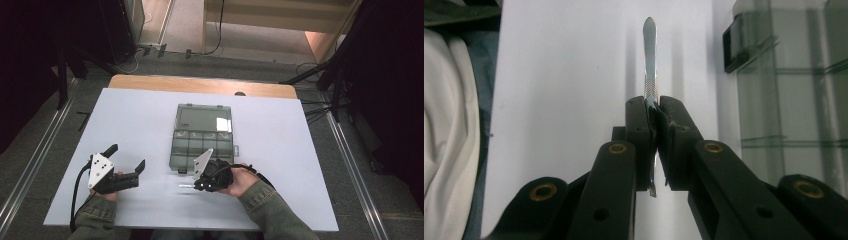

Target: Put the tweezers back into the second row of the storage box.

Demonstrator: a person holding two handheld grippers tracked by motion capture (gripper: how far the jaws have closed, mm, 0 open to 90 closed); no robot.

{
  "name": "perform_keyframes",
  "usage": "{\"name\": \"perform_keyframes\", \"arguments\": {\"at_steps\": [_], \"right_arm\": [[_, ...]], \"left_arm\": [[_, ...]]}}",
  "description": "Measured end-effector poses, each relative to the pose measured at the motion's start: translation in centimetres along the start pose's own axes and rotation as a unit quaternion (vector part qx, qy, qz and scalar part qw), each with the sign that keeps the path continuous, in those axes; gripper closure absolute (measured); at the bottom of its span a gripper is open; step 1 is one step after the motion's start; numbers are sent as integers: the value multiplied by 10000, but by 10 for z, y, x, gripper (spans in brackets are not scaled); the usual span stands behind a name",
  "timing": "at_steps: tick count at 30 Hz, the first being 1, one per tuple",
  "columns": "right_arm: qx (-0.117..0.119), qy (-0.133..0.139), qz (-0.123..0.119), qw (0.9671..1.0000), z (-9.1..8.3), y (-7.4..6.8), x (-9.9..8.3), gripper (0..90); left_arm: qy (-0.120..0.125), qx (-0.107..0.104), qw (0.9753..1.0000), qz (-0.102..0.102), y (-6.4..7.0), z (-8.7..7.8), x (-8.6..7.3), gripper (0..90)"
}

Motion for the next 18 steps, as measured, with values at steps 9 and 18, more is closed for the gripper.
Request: {"name": "perform_keyframes", "arguments": {"at_steps": [9,18], "right_arm": [[-185,446,81,9988,-16,4,2,858],[-370,674,200,9968,-25,11,0,858]], "left_arm": [[-5,-9,10000,1,0,0,0,0],[-10,-15,10000,-3,0,0,0,0]]}}
Point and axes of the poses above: each handheld gripper's, and its own axes: z roughly forward along the jaws, x roughly out of its top, y roughly to its right, the point moved 6 cm from there along z, roughly forward along the jaws, and after that the axes turned 7 degrees about x, right-handed, at the moved point
